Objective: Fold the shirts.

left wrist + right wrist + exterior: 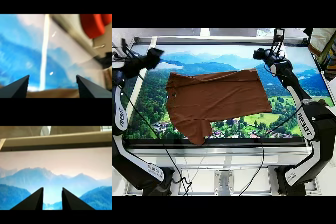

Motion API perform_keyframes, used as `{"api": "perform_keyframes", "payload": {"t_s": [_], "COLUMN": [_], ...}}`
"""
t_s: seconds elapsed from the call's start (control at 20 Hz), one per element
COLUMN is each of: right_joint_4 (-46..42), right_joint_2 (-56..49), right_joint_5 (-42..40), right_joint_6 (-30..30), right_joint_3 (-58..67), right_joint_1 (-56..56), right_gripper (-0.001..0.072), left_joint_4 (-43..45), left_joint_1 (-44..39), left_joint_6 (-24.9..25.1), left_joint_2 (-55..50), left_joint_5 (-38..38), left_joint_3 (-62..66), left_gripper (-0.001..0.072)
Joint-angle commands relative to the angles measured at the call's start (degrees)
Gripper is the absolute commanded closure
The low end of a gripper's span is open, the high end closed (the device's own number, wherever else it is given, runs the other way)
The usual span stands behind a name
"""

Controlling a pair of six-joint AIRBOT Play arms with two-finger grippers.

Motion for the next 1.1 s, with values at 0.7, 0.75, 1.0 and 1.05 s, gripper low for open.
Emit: {"api": "perform_keyframes", "payload": {"t_s": [0.7,0.75,1.0,1.05], "right_joint_4": [-17.1,-17.1,-14.7,-14.4], "right_joint_2": [40.7,41.5,42.2,42.2], "right_joint_5": [51.4,52.7,53.7,53.7], "right_joint_6": [-18.0,-18.0,-18.0,-18.0], "right_joint_3": [1.5,1.5,0.1,-0.9], "right_joint_1": [-14.3,-16.2,-22.9,-23.4], "right_gripper": [0.0426,0.0426,0.0428,0.0428], "left_joint_4": [36.0,39.7,47.2,46.9], "left_joint_1": [6.1,6.1,6.0,6.0], "left_joint_6": [-5.9,-8.9,-16.1,-17.1], "left_joint_2": [31.5,31.5,31.5,31.5], "left_joint_5": [-37.8,-41.0,-47.9,-48.8], "left_joint_3": [11.7,10.4,-4.0,-7.5], "left_gripper": [0.0461,0.0401,0.0331,0.0331]}}
